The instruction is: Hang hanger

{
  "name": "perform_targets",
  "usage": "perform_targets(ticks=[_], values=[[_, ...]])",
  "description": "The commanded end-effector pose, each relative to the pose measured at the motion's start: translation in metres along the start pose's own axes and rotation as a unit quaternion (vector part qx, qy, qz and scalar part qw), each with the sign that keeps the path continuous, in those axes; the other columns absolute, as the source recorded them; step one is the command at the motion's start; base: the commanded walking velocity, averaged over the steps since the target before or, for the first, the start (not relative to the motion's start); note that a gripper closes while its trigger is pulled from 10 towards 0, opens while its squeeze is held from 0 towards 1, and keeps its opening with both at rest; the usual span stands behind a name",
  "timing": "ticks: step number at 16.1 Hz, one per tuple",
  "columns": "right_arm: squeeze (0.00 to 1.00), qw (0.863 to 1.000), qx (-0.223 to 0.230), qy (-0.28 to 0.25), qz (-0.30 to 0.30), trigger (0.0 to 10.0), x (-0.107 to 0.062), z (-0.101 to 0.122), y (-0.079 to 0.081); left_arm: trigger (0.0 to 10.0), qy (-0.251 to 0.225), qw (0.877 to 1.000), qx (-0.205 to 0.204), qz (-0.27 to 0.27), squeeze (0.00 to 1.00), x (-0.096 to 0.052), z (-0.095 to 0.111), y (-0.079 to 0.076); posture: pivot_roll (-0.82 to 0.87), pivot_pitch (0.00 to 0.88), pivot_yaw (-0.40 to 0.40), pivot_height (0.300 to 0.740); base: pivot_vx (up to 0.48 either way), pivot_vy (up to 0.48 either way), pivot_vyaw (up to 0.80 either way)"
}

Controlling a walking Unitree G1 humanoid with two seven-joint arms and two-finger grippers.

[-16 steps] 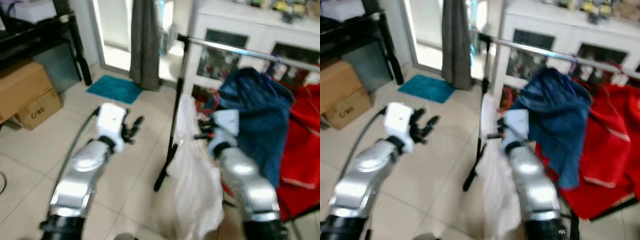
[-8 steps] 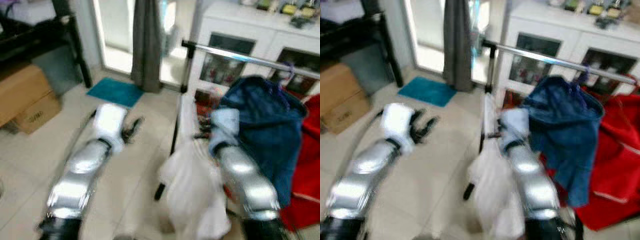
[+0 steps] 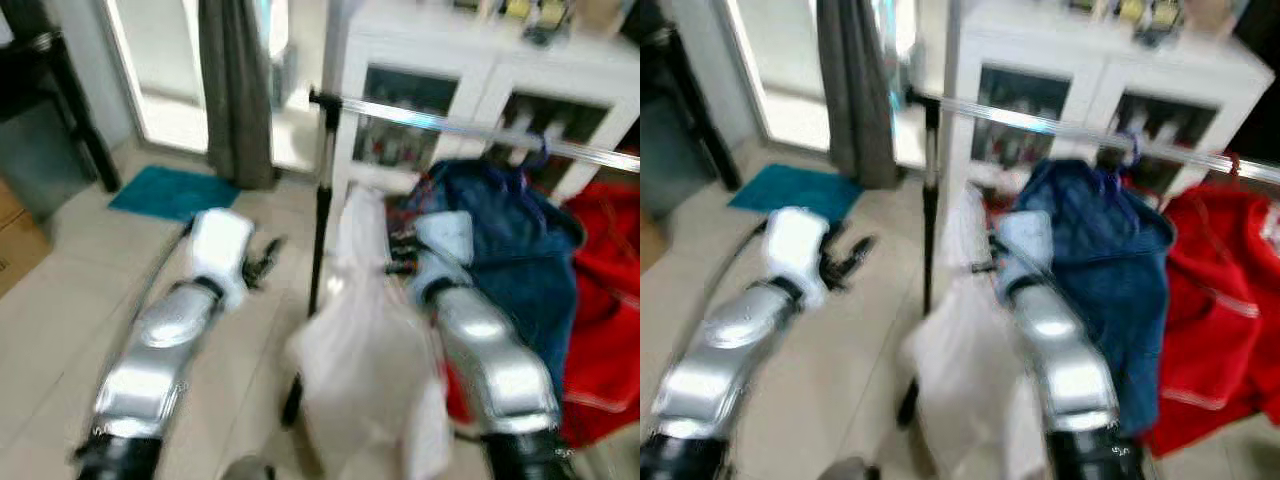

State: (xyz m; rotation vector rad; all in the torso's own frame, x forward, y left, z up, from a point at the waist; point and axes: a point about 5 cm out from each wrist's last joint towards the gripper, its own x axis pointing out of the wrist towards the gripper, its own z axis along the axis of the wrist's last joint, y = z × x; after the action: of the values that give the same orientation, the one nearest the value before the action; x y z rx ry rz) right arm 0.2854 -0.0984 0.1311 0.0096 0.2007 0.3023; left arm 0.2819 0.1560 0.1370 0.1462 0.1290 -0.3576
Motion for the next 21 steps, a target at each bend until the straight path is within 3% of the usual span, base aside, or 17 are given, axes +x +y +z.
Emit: perform_targets(ticks=[1,8,10,12,13,21], values=[[0.0,0.999,-0.011,-0.029,-0.013,10.0,-0.001,0.011,-0.009,10.0,-0.018,1.0,0.001,-0.017,0.0,0.004,0.008,-0.008,0.06,0.0,-0.05,0.723,0.382,0.0,0.0],[0.0,0.996,-0.04,-0.059,-0.05,10.0,0.001,0.03,-0.017,10.0,-0.014,0.999,0.008,-0.032,0.0,0.004,0.008,-0.011,0.06,0.0,-0.048,0.723,0.382,0.0,0.0],[0.0,0.993,-0.078,-0.069,-0.062,10.0,0.003,0.039,-0.023,10.0,-0.011,0.998,0.023,-0.051,0.0,0.002,0.008,-0.014,0.06,0.0,-0.045,0.723,0.375,0.0,0.0],[0.0,0.991,-0.083,-0.072,-0.078,10.0,0.006,0.048,-0.029,10.0,-0.015,0.997,0.011,-0.077,0.0,0.0,0.008,-0.019,0.06,0.0,-0.042,0.723,0.324,0.0,0.0],[0.0,0.991,-0.085,-0.073,-0.078,10.0,0.008,0.05,-0.029,10.0,-0.025,0.993,0.0,-0.114,0.0,-0.003,0.01,-0.025,0.06,0.0,-0.042,0.723,0.0,0.0,0.0],[0.0,0.991,-0.1,0.011,-0.093,10.0,0.044,0.046,-0.045,10.0,-0.02,0.975,0.041,-0.216,0.0,-0.014,0.017,-0.031,0.06,0.0,-0.046,0.723,0.0,0.0,0.0]])
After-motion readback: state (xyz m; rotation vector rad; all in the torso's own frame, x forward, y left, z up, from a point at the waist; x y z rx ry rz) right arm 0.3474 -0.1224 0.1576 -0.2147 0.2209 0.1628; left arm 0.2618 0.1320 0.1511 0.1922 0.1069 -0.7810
